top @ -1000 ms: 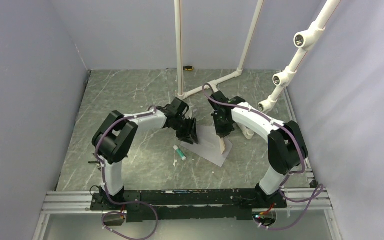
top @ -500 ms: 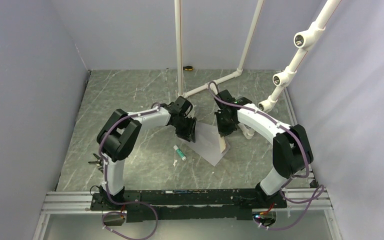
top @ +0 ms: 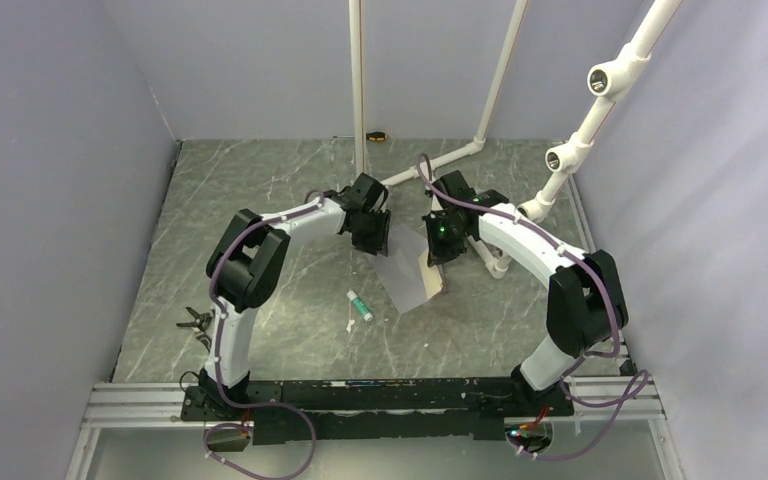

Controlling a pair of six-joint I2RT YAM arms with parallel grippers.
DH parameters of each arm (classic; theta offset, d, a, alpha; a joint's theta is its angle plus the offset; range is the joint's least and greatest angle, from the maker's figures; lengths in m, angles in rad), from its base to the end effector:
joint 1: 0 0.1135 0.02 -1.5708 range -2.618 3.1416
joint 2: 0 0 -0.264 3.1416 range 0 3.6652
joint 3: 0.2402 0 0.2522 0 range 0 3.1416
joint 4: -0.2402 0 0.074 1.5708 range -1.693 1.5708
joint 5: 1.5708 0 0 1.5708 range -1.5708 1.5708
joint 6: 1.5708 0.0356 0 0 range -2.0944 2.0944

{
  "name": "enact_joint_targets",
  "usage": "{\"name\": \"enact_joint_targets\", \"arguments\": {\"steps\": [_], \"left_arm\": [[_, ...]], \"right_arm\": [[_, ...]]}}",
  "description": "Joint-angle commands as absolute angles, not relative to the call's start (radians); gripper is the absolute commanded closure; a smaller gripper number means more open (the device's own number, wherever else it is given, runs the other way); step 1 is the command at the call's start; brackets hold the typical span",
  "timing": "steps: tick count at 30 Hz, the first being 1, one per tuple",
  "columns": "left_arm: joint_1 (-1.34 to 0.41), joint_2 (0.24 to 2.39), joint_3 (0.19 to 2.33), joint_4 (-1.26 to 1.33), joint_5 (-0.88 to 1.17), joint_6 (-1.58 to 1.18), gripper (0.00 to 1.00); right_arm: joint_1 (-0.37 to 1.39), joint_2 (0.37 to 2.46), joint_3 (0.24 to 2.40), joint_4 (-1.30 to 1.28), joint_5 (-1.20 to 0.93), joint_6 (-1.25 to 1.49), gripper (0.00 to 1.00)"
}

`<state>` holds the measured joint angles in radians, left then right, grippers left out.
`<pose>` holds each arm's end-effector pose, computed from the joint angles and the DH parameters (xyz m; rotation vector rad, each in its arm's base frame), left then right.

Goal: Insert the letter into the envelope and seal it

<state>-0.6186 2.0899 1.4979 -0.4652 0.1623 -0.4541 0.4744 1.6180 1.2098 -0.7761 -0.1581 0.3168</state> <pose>0.3562 -0.2606 0.1608 0.2822 2.7138 -0.5567 0.2841 0.1522 0.2339 -0.2651 2.8035 0.4181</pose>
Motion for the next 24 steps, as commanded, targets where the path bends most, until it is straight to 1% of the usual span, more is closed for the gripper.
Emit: {"name": "enact_joint_targets", "arguments": {"steps": [1,3,6,10,13,19,24], "left_arm": [[-0.607,2.110,1.493,-0.502,0.028,-0.430,0.55],[-0.606,2.047,1.485,-0.501,0.050,-0.428,0.46],[-0.606,1.951,1.430,-0.446,0.096,-0.460,0.36],[-0.606,1.897,1.369,-0.418,0.136,-0.495,0.33],[-0.604,1.880,1.346,-0.415,0.130,-0.502,0.32],[-0.587,1.907,1.324,-0.438,0.123,-0.517,0.41],[-0.574,1.944,1.320,-0.437,0.139,-0.541,0.44]], "right_arm": [[0.466,1.635,1.295,-0.741,-0.142,0.352,1.00],[0.446,1.660,1.322,-0.740,-0.171,0.344,1.00],[0.409,1.703,1.350,-0.704,-0.243,0.305,1.00],[0.396,1.801,1.414,-0.702,-0.276,0.216,1.00],[0.394,1.853,1.447,-0.678,-0.285,0.171,1.00],[0.387,1.931,1.466,-0.632,-0.306,0.084,1.00],[0.383,1.942,1.433,-0.574,-0.320,0.049,1.00]]}}
